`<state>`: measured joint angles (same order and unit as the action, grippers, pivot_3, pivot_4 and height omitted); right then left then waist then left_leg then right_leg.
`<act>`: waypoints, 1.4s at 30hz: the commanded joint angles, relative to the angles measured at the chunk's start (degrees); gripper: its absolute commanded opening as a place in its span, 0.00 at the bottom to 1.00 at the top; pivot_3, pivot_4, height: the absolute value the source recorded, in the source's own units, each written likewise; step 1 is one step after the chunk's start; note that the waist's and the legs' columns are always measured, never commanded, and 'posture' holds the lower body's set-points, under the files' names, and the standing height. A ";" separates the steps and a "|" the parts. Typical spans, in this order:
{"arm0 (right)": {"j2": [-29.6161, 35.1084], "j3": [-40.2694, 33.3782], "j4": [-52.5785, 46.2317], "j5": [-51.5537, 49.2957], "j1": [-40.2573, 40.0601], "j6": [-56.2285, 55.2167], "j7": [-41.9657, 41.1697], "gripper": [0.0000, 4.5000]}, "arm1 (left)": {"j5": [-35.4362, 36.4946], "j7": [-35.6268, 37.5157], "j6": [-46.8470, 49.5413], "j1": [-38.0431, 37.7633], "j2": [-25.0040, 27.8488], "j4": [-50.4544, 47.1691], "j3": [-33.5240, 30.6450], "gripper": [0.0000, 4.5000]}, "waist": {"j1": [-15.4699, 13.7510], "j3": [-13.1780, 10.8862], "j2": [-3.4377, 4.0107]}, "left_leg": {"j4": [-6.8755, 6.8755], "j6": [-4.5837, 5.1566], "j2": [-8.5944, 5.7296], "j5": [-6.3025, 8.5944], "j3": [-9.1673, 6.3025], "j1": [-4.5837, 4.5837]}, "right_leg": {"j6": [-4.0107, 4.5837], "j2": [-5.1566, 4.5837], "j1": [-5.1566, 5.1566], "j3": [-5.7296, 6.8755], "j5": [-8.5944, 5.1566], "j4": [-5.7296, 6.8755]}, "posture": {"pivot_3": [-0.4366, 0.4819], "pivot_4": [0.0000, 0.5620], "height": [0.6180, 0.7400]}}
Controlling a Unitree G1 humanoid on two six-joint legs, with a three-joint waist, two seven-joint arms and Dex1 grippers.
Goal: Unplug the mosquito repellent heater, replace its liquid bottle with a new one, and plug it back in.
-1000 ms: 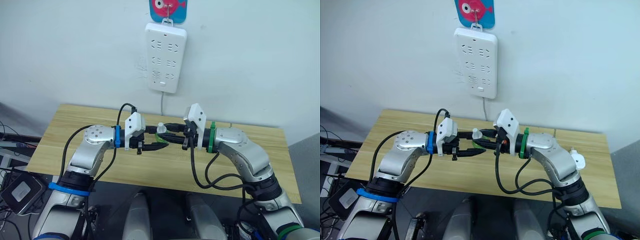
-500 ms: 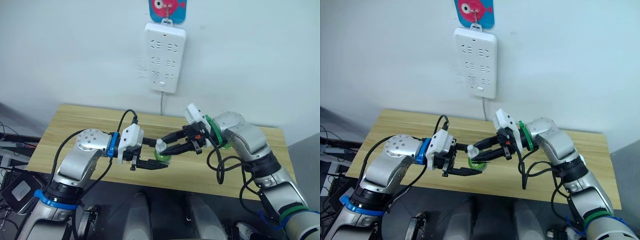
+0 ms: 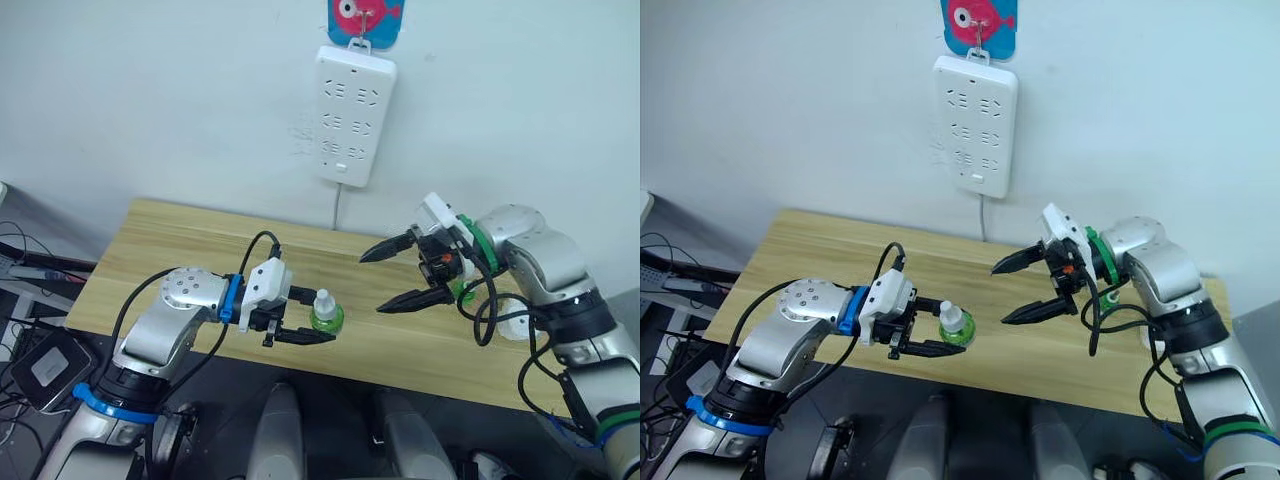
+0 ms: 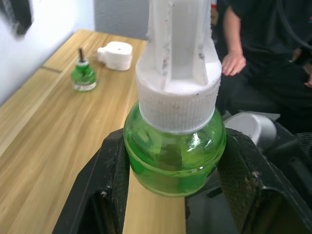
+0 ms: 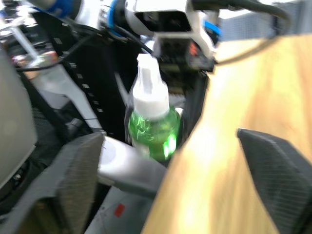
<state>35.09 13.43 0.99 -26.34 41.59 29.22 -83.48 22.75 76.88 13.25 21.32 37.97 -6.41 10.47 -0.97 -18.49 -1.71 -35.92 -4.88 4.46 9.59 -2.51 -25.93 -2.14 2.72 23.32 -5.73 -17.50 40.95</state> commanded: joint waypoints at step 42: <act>-18.24 4.31 -16.42 8.28 -9.95 0.47 40.92 0.99 | -2.76 -6.50 -3.64 4.56 -3.75 6.10 -2.77 0.49 | 2.55 0.08 -0.04 | -0.04 -0.29 -0.05 -0.20 -0.23 -0.04 | -0.04 0.00 -0.04 0.13 -0.04 0.10 | 0.54 0.42 1.00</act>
<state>17.38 17.22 -15.87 -19.51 30.96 31.63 -44.09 19.87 69.79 10.58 25.60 34.02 0.38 8.11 1.59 -18.40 -1.75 -35.96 -5.18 4.41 9.39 -2.74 -25.98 -2.17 2.71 23.28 -5.59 -17.53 41.05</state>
